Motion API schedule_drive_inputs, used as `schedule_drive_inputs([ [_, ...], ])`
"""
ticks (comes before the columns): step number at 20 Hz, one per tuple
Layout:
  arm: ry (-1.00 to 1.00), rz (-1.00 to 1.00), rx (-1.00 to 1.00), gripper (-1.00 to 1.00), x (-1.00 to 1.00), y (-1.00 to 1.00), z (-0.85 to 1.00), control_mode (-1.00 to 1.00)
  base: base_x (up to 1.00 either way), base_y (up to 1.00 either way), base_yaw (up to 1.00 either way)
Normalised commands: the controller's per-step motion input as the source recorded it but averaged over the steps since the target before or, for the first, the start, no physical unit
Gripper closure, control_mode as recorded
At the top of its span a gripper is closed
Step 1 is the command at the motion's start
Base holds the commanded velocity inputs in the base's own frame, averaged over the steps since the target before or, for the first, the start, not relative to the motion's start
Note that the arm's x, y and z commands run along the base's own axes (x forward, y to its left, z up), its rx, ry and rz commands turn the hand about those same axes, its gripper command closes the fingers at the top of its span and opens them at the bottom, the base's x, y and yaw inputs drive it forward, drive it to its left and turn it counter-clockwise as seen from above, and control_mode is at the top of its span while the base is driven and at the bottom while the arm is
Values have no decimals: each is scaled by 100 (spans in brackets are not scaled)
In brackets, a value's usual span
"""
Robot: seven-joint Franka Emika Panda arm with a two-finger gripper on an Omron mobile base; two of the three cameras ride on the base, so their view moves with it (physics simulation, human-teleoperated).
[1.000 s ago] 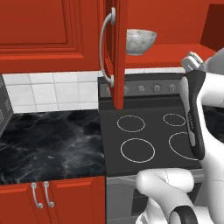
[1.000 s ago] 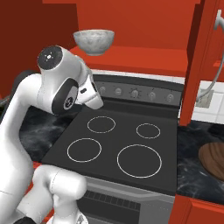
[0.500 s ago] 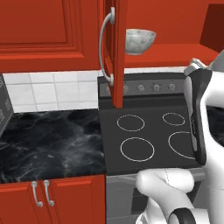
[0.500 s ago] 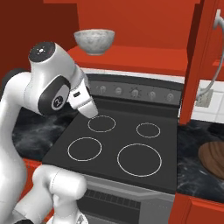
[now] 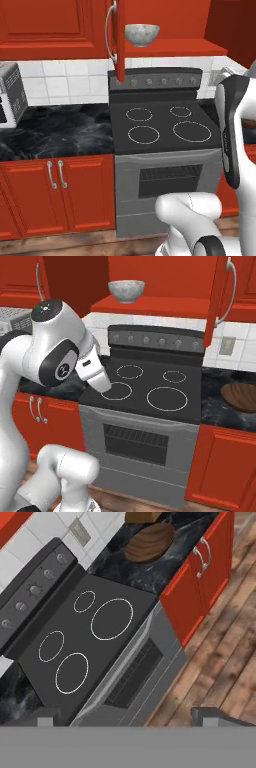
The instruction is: Open the cabinet. Pick the bowls from the counter and place them in the cabinet. Then close the cabinet.
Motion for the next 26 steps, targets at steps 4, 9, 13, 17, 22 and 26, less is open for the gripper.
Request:
schedule_drive_inputs([
  [4, 0, 0, 0, -100, 0, 0, 0, 100, -64, -94, 5],
  [9, 0, 0, 0, -100, 0, 0, 0, 100, 0, -100, 9],
  [13, 0, 0, 0, -100, 0, 0, 0, 100, 2, -100, 9],
  [17, 0, 0, 0, -100, 0, 0, 0, 100, 14, -100, 12],
  [22, 0, 0, 0, -100, 0, 0, 0, 100, 77, -85, 23],
  [26, 0, 0, 0, -100, 0, 0, 0, 100, 99, -87, 26],
])
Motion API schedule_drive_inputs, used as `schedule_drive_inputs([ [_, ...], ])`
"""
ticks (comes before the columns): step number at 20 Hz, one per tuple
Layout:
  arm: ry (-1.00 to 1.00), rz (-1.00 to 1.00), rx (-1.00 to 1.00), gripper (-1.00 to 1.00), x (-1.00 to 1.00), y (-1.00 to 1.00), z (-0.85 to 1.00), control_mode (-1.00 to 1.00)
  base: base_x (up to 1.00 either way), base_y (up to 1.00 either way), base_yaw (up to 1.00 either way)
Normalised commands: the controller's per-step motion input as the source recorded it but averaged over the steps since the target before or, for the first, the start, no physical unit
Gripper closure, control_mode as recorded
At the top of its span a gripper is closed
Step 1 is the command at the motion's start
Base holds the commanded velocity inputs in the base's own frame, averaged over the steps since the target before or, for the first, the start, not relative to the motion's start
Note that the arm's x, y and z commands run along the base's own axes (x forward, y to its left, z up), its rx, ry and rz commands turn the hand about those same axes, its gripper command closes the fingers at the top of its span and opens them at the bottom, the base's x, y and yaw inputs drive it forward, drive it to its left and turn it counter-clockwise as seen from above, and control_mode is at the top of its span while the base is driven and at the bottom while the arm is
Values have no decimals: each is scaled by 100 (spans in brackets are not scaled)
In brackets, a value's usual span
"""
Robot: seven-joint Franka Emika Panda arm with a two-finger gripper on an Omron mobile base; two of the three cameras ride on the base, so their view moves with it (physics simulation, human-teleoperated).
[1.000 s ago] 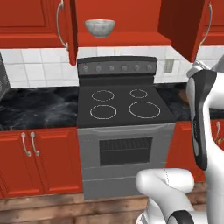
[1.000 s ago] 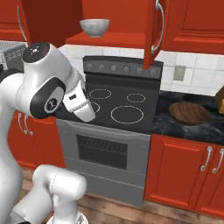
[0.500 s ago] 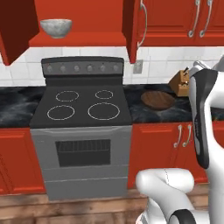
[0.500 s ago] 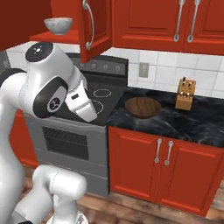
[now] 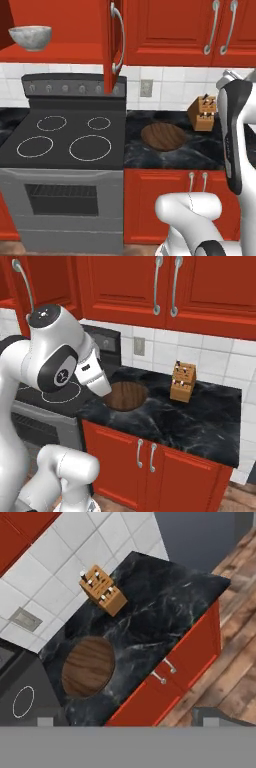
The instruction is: Open the cabinet. Pick the bowls from the counter and place them in the cabinet. Then close the cabinet.
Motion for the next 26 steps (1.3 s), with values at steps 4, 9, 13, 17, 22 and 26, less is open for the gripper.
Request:
schedule_drive_inputs([
  [4, 0, 0, 0, -100, 0, 0, 0, 100, 98, -6, 18],
  [9, 0, 0, 0, -100, 0, 0, 0, 100, 94, 5, 11],
  [13, 0, 0, 0, -100, 0, 0, 0, 100, 46, 10, -12],
  [17, 0, 0, 0, -100, 0, 0, 0, 100, 37, 0, -7],
  [22, 0, 0, 0, -100, 0, 0, 0, 100, 44, 1, -1],
  [26, 0, 0, 0, -100, 0, 0, 0, 100, 27, 2, -23],
])
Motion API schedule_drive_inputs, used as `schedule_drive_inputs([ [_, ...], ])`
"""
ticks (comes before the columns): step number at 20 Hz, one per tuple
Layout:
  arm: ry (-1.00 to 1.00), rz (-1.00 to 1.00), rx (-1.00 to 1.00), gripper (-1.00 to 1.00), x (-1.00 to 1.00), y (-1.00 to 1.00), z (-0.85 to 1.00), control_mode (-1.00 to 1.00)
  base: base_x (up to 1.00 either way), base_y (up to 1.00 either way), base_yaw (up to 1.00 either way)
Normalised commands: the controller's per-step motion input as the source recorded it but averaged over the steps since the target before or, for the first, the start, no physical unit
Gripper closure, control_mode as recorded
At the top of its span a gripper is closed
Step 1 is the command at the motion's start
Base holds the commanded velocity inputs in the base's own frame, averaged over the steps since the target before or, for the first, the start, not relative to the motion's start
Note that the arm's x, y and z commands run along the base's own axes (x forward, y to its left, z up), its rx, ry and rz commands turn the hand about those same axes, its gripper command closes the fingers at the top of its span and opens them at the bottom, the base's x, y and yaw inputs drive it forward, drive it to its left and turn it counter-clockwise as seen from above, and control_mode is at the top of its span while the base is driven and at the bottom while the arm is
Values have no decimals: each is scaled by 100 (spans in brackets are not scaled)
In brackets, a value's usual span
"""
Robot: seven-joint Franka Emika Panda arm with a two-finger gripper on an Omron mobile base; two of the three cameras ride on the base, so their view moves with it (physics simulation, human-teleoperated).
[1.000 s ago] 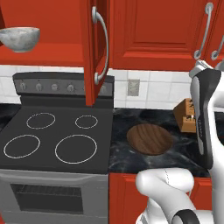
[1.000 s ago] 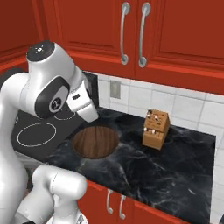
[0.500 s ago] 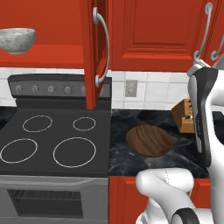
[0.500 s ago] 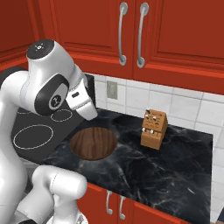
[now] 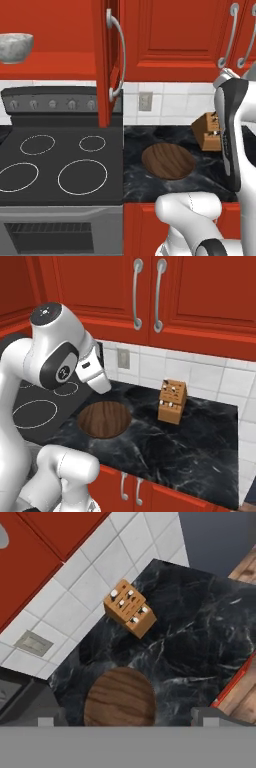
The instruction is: Open the cabinet. Pick the bowls from the counter and place them in the cabinet. Then close the cabinet.
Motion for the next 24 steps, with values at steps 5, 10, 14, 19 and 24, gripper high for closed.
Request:
schedule_drive_inputs([
  [5, 0, 0, 0, -100, 0, 0, 0, 100, 19, 4, -36],
  [10, 0, 0, 0, -100, 0, 0, 0, 100, 4, 1, -25],
  [14, 0, 0, 1, -100, 0, 1, -8, -100, 0, 2, -10],
  [19, 0, 3, 15, -100, -2, 0, -29, -100, 0, 0, 0],
  [24, 0, 13, 7, -100, -3, 0, -51, -100, 0, 0, 0],
])
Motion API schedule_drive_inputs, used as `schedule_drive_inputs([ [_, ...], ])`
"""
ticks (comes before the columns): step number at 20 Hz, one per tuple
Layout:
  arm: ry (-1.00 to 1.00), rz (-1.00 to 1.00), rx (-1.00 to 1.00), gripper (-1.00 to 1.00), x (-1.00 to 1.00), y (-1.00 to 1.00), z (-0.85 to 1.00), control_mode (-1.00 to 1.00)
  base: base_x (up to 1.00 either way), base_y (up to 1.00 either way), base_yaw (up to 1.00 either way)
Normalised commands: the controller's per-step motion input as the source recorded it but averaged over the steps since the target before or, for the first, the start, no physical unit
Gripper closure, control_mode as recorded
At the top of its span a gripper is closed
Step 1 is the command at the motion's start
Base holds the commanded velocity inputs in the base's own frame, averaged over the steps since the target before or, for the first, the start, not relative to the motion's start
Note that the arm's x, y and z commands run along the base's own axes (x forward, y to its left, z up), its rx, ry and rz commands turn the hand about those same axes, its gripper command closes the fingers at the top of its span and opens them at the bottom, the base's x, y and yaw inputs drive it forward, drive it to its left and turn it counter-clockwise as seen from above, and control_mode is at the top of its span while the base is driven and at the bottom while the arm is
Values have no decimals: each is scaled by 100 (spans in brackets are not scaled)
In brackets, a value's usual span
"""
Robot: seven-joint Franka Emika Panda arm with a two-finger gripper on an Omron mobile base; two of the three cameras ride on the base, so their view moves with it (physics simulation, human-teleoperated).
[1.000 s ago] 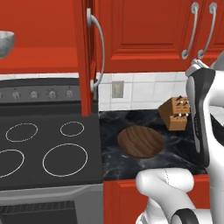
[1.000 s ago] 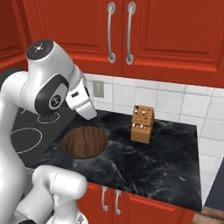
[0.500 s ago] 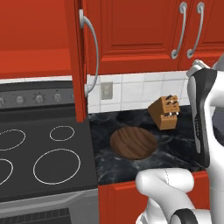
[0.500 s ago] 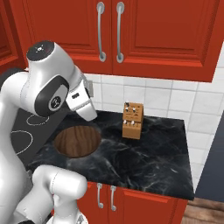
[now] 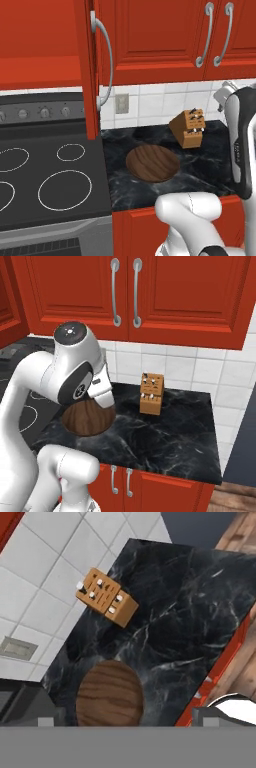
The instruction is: Open the cabinet. Pick the bowls from the counter and place them in the cabinet. Then close the cabinet.
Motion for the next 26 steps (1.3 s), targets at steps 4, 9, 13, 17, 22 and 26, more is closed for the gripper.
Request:
schedule_drive_inputs([
  [4, 5, 11, 0, -100, 0, 3, -63, -100, 0, 0, 0],
  [9, 4, 12, 0, -100, 0, 2, -77, -100, 0, 0, 0],
  [13, 3, 14, 1, -100, 0, 8, -84, -100, 0, 0, 0],
  [17, 0, 8, 0, -100, 1, 30, -65, -100, 0, 0, 0],
  [22, 0, 4, 0, -100, 10, 54, -49, -100, 0, 0, 0],
  [26, 1, 3, 1, -100, 26, 45, -39, -100, 0, 0, 0],
])
